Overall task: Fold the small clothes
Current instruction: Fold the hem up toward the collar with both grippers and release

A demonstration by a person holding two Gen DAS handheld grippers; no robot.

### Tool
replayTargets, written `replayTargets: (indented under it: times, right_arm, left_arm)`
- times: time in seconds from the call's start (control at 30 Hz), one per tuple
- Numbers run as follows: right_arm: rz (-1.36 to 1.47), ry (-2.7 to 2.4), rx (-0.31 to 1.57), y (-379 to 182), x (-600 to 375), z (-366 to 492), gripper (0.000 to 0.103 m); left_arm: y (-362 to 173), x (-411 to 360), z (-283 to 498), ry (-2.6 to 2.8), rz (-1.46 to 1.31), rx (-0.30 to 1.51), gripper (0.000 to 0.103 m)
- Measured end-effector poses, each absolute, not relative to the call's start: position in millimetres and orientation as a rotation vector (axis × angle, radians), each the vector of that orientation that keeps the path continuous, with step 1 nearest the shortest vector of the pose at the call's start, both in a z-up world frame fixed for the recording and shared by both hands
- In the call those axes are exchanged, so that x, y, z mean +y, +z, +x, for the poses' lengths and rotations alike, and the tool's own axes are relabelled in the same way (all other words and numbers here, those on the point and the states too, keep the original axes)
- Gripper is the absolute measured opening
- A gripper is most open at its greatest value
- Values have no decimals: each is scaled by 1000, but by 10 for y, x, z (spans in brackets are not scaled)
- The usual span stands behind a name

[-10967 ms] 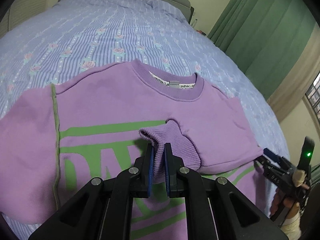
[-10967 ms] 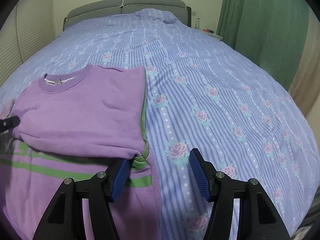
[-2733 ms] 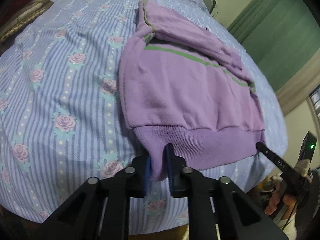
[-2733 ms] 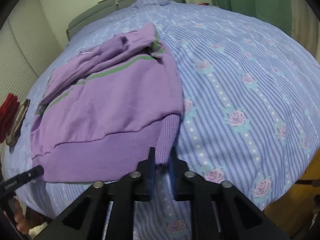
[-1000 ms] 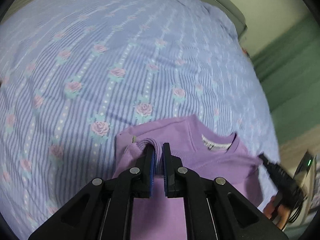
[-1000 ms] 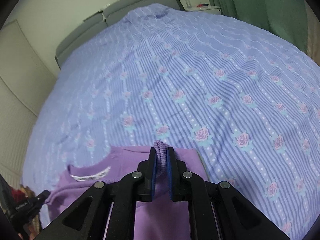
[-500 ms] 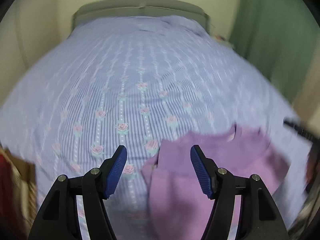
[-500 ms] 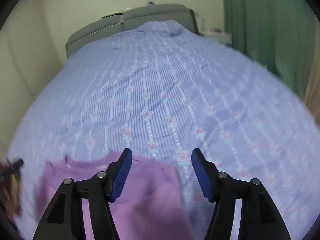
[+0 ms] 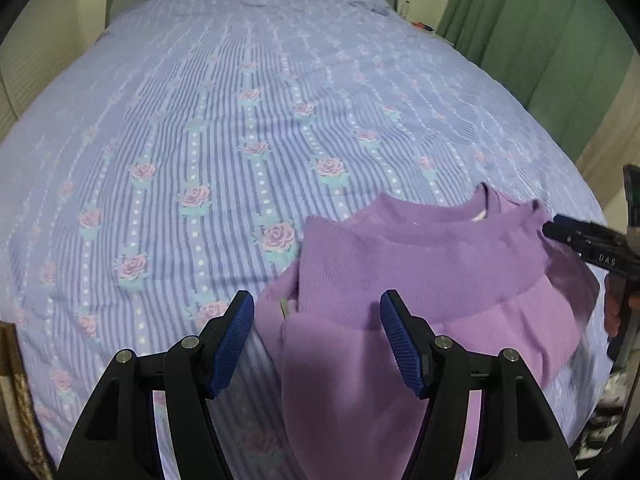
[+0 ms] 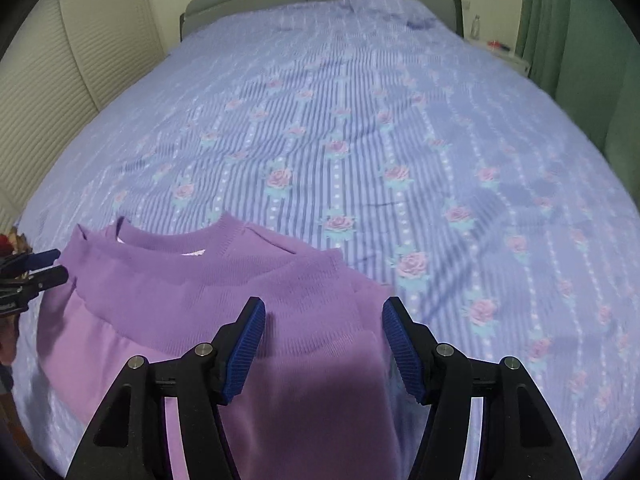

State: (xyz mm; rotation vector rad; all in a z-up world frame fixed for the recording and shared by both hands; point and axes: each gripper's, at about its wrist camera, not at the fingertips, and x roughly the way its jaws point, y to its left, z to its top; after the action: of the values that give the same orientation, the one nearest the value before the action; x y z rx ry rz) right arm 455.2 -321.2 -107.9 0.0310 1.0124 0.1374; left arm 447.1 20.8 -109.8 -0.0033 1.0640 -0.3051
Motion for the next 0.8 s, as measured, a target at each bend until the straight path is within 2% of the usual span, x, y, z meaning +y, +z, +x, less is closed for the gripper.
replayTargets:
  times: [0.1, 0.2, 0.23, 0.3, 0.33, 0.37, 0.5, 0.57, 0.6, 0.73, 0.8]
  right_arm:
    - [77, 145, 1034, -1169, -3219, 4633, 58]
    - [85, 152, 1042, -1211, -3218, 4617, 37]
    - [76, 150, 1038, -1201, -3213, 4600, 35]
    - [35, 165, 1024, -1170, -3166, 4548, 30]
    - [17, 163, 1018, -1153, -3155, 4526, 20]
    - [1, 164, 1011, -1136, -3149, 4503, 17]
    - [-7, 186, 987, -1114, -3172, 4484, 16]
    - [-9, 184, 1013, -1164, -3177, 4522, 23]
    - [1, 192, 1028, -1189, -3186, 4539, 33]
    - [9, 203, 1043, -1272, -3170, 4619, 34]
    - [50, 200, 1062, -1308, -3206, 4671, 30]
  left_arm:
    - [-1201, 204, 4544, -302, -39, 1084, 65]
    - [-1252, 161, 4588, -291, -35, 1092, 65]
    - [-1257, 151, 4583, -291, -30, 1091, 64]
    - [-1233, 126, 4544, -292, -12, 1077, 52]
    - [-1212, 131, 4525, -296, -10, 1071, 44]
    - [-1194, 138, 4514, -299, -11, 1070, 41]
    - [-1191, 135, 4502, -302, 6, 1076, 41]
    - [-1204, 125, 4519, -296, 4, 1079, 41]
    - [-1209, 125, 4528, -292, -4, 1082, 41]
    - [-1233, 112, 4567, -285, -16, 1088, 41]
    - [-1232, 106, 4559, -289, -11, 1084, 37]
